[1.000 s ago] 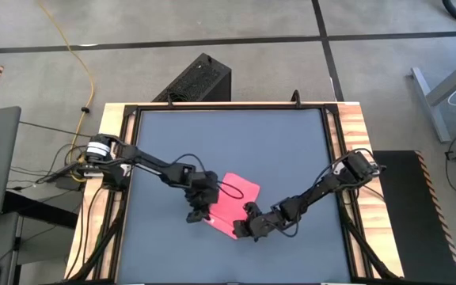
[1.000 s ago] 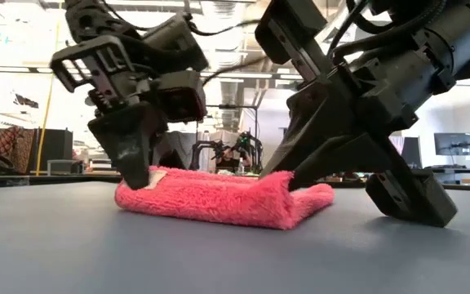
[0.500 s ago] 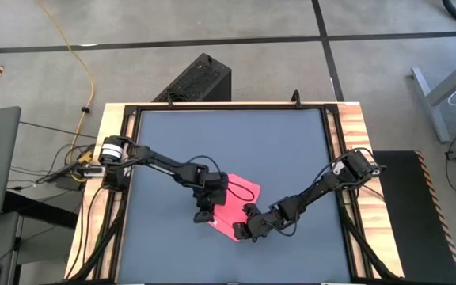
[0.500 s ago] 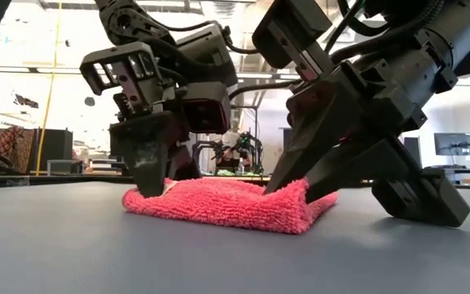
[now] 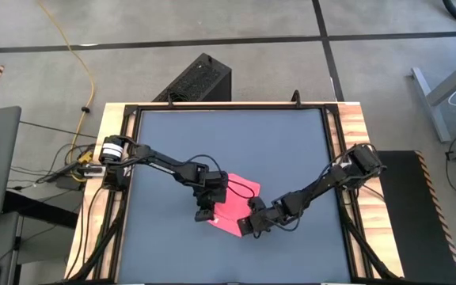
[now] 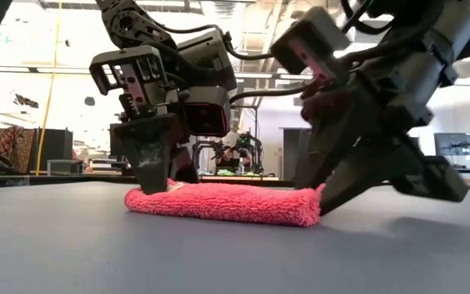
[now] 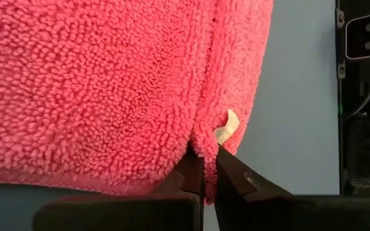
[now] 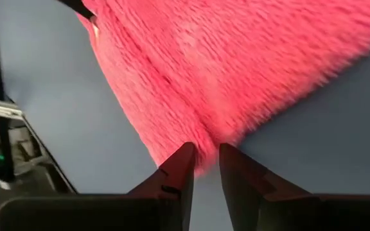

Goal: Roll towel
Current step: Roll the pink towel

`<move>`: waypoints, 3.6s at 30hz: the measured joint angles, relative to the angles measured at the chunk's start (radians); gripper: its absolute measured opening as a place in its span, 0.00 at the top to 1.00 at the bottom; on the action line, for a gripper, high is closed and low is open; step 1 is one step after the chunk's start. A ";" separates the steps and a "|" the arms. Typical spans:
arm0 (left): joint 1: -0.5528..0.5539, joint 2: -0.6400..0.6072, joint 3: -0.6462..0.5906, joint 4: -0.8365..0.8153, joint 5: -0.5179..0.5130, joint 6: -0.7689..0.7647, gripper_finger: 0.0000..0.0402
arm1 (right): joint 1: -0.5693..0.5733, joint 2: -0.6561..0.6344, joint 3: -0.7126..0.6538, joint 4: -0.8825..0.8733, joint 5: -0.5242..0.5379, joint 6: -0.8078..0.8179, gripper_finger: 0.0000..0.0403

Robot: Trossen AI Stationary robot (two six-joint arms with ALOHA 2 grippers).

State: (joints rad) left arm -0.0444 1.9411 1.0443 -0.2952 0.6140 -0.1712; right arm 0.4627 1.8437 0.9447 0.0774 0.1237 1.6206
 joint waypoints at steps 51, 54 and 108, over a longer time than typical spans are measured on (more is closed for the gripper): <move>0.034 0.000 -0.002 -0.011 0.052 -0.087 1.00 | 0.039 -0.111 0.084 -0.052 0.032 -1.121 0.74; 0.034 0.000 -0.002 -0.009 0.052 -0.088 1.00 | 0.038 -0.124 0.085 -0.078 0.025 -1.139 0.74; 0.034 0.000 -0.002 -0.017 0.073 -0.067 0.97 | 0.086 0.133 0.133 -0.035 0.276 -0.965 0.31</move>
State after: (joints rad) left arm -0.0101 1.9415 1.0424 -0.3126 0.6870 -0.2381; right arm 0.5490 1.9770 1.0779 0.0422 0.3995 0.6559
